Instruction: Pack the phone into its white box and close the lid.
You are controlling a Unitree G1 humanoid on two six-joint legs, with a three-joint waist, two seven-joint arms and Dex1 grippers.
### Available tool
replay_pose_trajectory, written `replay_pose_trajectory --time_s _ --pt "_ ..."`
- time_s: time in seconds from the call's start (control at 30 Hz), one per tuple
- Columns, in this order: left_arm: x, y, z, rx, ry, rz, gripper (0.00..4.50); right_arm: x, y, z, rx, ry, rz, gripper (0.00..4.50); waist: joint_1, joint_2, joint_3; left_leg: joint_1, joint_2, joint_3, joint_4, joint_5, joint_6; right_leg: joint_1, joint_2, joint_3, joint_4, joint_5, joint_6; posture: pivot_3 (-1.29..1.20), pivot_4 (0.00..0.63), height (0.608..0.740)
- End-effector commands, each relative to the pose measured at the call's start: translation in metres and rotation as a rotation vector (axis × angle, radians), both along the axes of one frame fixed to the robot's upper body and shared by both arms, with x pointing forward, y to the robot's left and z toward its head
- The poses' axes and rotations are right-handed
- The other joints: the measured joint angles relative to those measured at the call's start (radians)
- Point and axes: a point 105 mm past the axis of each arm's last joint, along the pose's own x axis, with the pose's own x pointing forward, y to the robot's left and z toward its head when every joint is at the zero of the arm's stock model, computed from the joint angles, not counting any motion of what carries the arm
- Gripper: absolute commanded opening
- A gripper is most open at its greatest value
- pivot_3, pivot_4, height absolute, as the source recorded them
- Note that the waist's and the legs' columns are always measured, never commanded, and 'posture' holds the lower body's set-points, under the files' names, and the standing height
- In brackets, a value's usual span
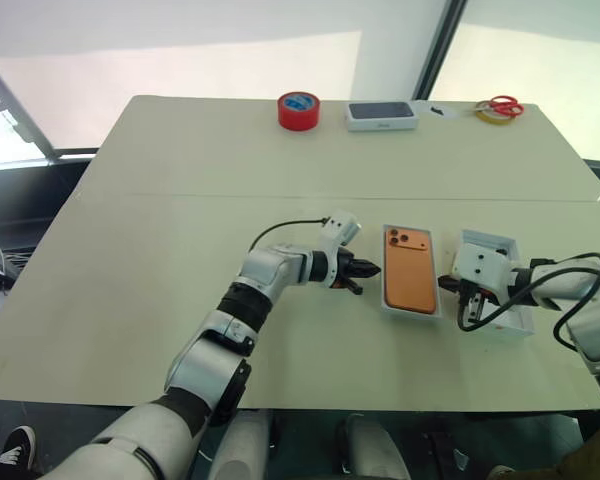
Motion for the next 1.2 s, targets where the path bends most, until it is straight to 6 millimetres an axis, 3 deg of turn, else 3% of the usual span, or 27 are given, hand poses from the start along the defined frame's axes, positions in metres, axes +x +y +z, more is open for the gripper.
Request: replay_pose_trajectory --time_s 0.03,0.17,0.3,0.4,0.53,0.57,0.67,0.87,0.9,1.03,1.2 --pt "-0.005 -0.011 0.014 -0.038 -0.055 -0.042 0.0 0.002 -0.001 0.011 -0.008 -0.043 0.023 0.06 0.002 0.0 0.0 0.0 0.0 0.0 0.0 0.0 0.0 0.0 0.0 0.0 0.0 0.0 0.0 0.0 0.15 0.738" --pt "-0.005 -0.009 0.021 -0.042 -0.107 -0.051 0.0 -0.001 -0.018 0.008 -0.069 -0.029 0.0 0.06 0.004 0.0 0.0 0.0 0.0 0.0 0.0 0.0 0.0 0.0 0.0 0.0 0.0 0.0 0.0 0.0 0.15 0.738" --pt "0.003 0.011 0.033 -0.062 -0.202 -0.032 0.0 -0.015 -0.031 0.003 -0.097 0.024 0.009 0.06 0.004 0.0 0.0 0.0 0.0 0.0 0.0 0.0 0.0 0.001 0.0 0.0 -0.001 0.0 0.0 0.0 0.15 0.738" --pt "-0.006 0.032 0.044 -0.098 -0.326 -0.114 0.0 -0.024 -0.042 0.003 -0.118 0.042 0.003 0.06 0.001 0.002 0.0 0.0 0.0 0.0 -0.001 0.0 0.0 0.0 0.0 0.0 -0.001 0.0 0.0 0.0 0.15 0.738" --pt "-0.003 0.069 0.042 -0.07 -0.32 -0.091 0.0 -0.021 -0.048 0.01 -0.111 -0.003 -0.038 0.06 0.001 0.002 0.0 0.001 0.001 0.0 -0.001 0.0 0.0 0.001 0.0 0.0 0.0 0.0 -0.001 0.0 0.15 0.738" --pt "0.0 0.077 0.042 -0.048 -0.35 -0.076 0.25 -0.018 -0.044 0.014 -0.065 -0.013 -0.053 0.02 0.001 0.002 0.0 0.001 0.001 0.0 0.0 0.0 0.0 0.001 0.0 0.0 0.0 0.0 -0.001 0.0 0.15 0.738" --pt "0.001 0.101 0.05 -0.003 -0.523 -0.07 1.34 -0.012 -0.025 0.028 0.158 -0.022 -0.106 0.83 -0.003 0.002 0.0 0.001 0.001 0.0 0.001 0.0 0.0 0.002 0.0 0.001 0.0 0.0 -0.001 0.0 0.15 0.738" --pt "0.0 0.143 0.061 -0.007 -0.634 -0.048 4.48 0.003 -0.043 0.052 0.272 -0.145 -0.321 4.01 0.003 0.003 0.0 0.0 0.001 0.0 0.0 0.0 0.0 0.0 -0.001 0.001 -0.001 0.0 -0.001 0.0 0.15 0.738" --pt "0.001 0.148 0.06 0.015 -0.67 -0.038 4.5 0.006 -0.043 0.054 0.296 -0.161 -0.357 4.44 0.002 0.003 0.0 0.0 0.001 0.0 -0.001 0.0 0.0 0.0 -0.001 0.001 -0.001 -0.001 -0.002 0.0 0.15 0.738" --pt "-0.006 0.168 0.068 0.013 -0.784 -0.05 4.5 0.004 -0.048 0.05 0.349 -0.146 -0.54 4.44 0.003 0.003 0.0 0.0 0.001 0.0 -0.002 0.0 0.0 -0.001 -0.001 0.001 -0.001 -0.001 -0.002 0.0 0.15 0.738" --pt "-0.014 0.184 0.071 -0.012 -0.792 -0.075 4.5 -0.014 -0.051 0.037 0.371 0.0 -0.677 4.44 0.002 0.003 0.0 -0.001 0.001 0.0 -0.003 0.0 0.0 -0.002 -0.002 0.001 -0.001 -0.001 -0.002 0.0 0.15 0.738"
